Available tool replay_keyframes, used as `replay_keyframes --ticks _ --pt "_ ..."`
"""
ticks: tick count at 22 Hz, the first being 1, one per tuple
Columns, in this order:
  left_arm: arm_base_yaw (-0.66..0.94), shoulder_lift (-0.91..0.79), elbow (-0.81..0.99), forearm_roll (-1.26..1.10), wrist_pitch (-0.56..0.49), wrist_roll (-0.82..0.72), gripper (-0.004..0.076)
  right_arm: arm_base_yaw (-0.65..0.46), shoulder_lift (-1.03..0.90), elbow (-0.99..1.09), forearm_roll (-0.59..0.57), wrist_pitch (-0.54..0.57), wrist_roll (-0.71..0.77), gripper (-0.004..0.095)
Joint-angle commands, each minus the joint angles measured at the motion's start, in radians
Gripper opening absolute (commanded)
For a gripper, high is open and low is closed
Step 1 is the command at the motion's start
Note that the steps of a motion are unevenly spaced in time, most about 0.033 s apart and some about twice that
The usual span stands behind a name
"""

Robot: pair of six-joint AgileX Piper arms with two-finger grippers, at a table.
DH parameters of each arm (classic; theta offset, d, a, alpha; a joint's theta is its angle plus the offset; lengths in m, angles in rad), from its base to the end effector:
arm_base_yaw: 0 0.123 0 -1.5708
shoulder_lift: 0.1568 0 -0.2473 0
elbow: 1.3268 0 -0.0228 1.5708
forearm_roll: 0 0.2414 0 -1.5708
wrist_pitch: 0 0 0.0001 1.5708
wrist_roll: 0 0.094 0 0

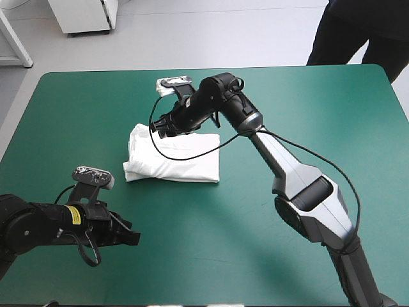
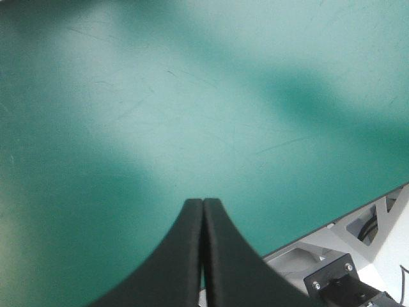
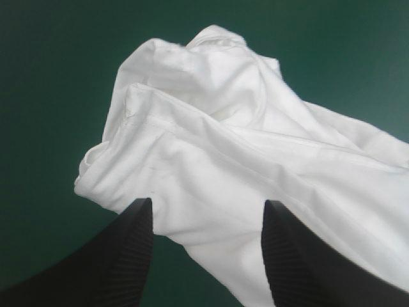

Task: Fold the cloth

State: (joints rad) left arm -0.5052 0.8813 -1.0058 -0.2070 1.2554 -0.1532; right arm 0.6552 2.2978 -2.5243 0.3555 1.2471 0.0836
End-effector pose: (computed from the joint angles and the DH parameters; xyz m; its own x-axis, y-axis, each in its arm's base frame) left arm 0.1245 -0.0898 0.3296 -0.8572 0.2314 -0.4601 0.3851 0.8811 -0.2744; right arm 0.3521 0.3097 0.3057 -0.7619 -0.3476 -0.5465 -0.5948 0.7094 0.3780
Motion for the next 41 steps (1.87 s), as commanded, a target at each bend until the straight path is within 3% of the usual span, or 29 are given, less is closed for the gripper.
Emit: replay_keyframes --ticks 1,6,9,19,29,31,32,34,37,41 --pt "0.000 -0.008 -0.026 -0.040 0.030 -0.008 -0.0022 -0.043 -0.132 0.052 0.002 0.004 0.002 0.0486" --pt "0.000 -0.008 -0.026 -0.040 0.028 -0.004 -0.0022 -0.113 -0.295 0.436 -0.016 -0.006 -0.060 0.0487" --pt "0.000 -0.008 -0.026 -0.040 0.028 0.002 -0.0022 -0.131 -0.319 0.542 0.008 -0.055 -0.084 0.0487" --pt "0.000 -0.008 -0.026 -0.040 0.028 0.002 -0.0022 -0.159 -0.259 0.648 0.023 -0.174 -0.093 0.0486" --pt "0.000 -0.008 -0.026 -0.036 0.021 0.002 -0.0022 -0.159 -0.182 0.648 0.103 -0.195 -0.116 0.0478" --pt "0.000 -0.008 -0.026 -0.034 0.021 0.002 -0.0022 -0.159 -0.182 0.648 0.091 -0.192 -0.112 0.0337" --pt "0.000 -0.008 -0.026 -0.034 0.021 0.002 -0.0022 -0.159 -0.182 0.648 0.080 -0.181 -0.112 0.0146" --pt "0.000 -0.008 -0.026 -0.034 0.021 0.002 -0.0022 -0.159 -0.182 0.648 0.037 -0.137 -0.106 -0.0009" --pt "0.000 -0.008 -0.026 -0.034 0.021 0.002 -0.0022 -0.159 -0.194 0.648 -0.172 -0.018 -0.084 -0.0017" --pt "0.000 -0.008 -0.026 -0.039 0.021 0.002 -0.0022 -0.220 -0.256 0.648 -0.260 0.002 -0.044 -0.0017"
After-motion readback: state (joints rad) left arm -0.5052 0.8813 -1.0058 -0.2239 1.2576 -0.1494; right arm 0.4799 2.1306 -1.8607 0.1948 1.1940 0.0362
